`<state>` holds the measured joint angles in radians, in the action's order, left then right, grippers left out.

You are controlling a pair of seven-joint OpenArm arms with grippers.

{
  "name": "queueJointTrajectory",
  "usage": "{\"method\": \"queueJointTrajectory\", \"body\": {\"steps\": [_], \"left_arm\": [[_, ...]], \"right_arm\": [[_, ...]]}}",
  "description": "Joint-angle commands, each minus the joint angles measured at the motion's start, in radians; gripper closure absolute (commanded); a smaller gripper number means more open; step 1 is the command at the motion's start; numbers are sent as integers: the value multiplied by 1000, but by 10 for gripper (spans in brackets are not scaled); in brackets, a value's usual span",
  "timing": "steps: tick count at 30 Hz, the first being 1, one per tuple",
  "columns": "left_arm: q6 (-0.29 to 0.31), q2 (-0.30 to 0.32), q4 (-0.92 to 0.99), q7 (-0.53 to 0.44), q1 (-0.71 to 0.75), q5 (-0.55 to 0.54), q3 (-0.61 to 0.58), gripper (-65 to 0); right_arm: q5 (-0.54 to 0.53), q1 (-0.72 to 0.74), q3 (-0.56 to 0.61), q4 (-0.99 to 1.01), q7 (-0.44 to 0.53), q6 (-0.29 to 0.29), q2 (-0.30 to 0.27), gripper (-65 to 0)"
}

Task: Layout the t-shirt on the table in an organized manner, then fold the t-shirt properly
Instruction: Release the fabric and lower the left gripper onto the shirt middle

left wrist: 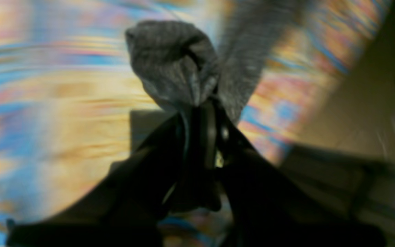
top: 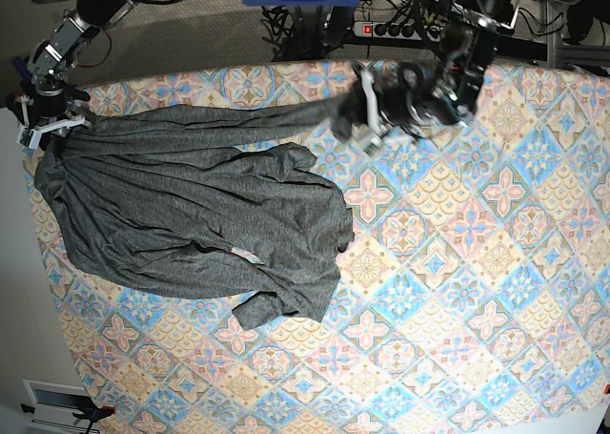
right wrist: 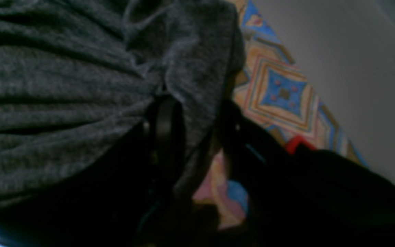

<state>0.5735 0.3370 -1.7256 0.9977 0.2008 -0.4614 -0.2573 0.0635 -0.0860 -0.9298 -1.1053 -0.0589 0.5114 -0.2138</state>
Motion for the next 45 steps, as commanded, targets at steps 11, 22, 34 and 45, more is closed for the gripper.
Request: {"method": "queueJointTrajectory", "body": {"steps": [11, 22, 34, 45], "left_arm": [[-4, -125, -83, 108, -261, -3, -110, -34], [-7, -392, 54, 189, -512, -6, -106, -35], [-13, -434, 171, 5, -527, -4, 17, -38], [-11, -318, 316, 0, -508, -4, 11, -277]], "right_arm": [[-8, -14, -8, -77, 17, -6, -17, -237], [-8, -22, -8, -121, 15, -6, -17, -237], [-8, -42, -7, -121, 15, -6, -17, -237], [-8, -42, -4, -121, 15, -6, -17, -237]]}}
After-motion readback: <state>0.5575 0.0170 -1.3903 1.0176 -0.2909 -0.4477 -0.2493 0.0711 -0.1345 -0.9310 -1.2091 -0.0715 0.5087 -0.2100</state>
